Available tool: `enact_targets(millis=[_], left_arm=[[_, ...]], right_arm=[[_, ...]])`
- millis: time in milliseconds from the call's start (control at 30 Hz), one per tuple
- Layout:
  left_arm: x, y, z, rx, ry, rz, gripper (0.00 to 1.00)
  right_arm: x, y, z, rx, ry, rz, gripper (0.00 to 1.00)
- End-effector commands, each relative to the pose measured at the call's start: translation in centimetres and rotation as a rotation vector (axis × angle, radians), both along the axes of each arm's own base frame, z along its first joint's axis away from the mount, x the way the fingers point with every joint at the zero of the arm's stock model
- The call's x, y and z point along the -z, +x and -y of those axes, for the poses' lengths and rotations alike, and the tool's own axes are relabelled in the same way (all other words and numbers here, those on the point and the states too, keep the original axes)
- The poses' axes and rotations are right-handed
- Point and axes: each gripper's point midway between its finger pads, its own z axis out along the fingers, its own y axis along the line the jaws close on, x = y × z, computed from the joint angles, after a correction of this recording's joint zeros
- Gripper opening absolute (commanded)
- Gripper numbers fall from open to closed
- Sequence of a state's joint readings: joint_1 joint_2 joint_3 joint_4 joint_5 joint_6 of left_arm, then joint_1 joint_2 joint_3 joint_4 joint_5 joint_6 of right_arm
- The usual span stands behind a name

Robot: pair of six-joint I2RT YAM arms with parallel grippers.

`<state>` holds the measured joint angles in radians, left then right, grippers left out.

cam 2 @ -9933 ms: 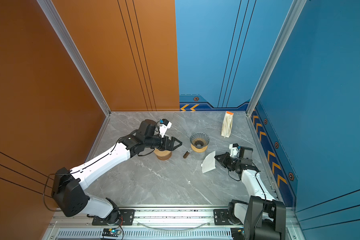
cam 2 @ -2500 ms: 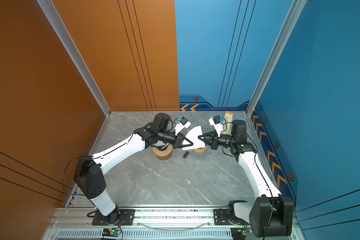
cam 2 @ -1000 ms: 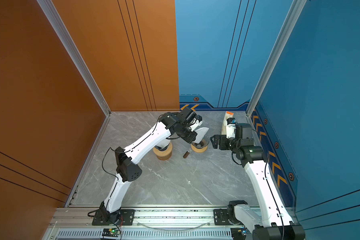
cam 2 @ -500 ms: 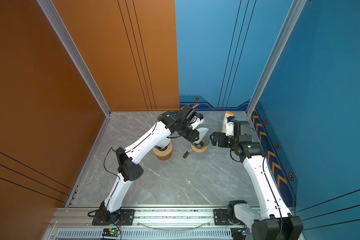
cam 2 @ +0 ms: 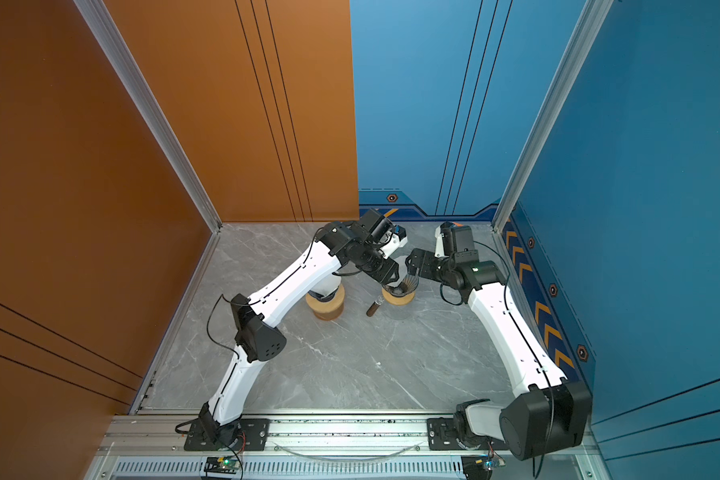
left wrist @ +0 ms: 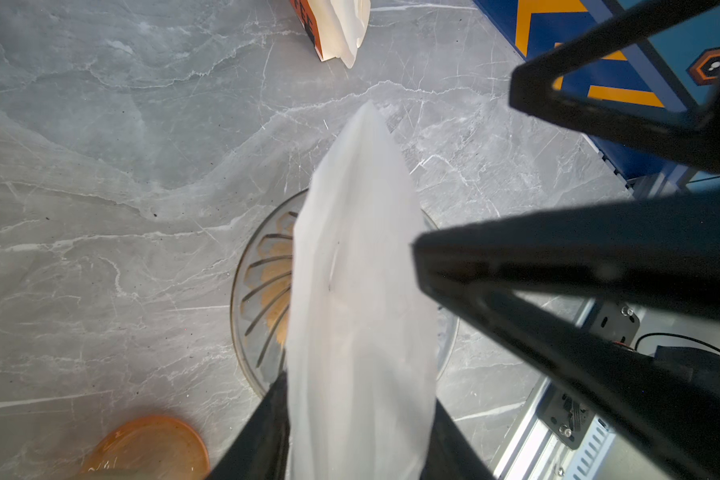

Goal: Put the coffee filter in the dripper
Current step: 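Carry the filter with both grippers over the glass dripper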

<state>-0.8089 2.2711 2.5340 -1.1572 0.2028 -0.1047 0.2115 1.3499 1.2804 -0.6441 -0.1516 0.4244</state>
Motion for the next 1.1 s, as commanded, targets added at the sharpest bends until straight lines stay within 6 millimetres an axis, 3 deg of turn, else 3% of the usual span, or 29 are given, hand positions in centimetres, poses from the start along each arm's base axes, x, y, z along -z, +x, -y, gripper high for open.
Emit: enact_targets(millis=[0, 267, 433, 567, 900, 1067], left_arm=[[-3.6, -0.7, -1.1, 0.012, -0.055, 0.027, 0.47], [-5.5, -0.7, -2.6, -0.002, -0.067, 0.059, 0.52], [-6.2, 0.7, -3.6, -0.054, -0.087, 0.063, 0.51], [-5.3, 1.7, -3.0, -0.058, -0.101, 0.042, 0.50], [-3.6, 1.8, -0.1, -0.014, -0.164, -0.031, 0.48], [-1.9, 2.3, 0.2, -0.025, -0.146, -0.054, 0.46]], right_arm=[[-0.2, 1.2, 0.2, 0.047, -0.017, 0.002, 0.94], [0.4, 1.4, -0.7, -0.024, -0.059, -0.056, 0.90], [0.4, 1.1, -1.2, -0.068, -0.074, -0.058, 0.87], [0.8, 0.9, -1.5, -0.097, -0.094, -0.078, 0.87], [1.6, 0.6, -2.1, -0.123, -0.094, -0.114, 0.87], [2.0, 0.5, -2.5, -0.169, -0.104, -0.128, 0.82]])
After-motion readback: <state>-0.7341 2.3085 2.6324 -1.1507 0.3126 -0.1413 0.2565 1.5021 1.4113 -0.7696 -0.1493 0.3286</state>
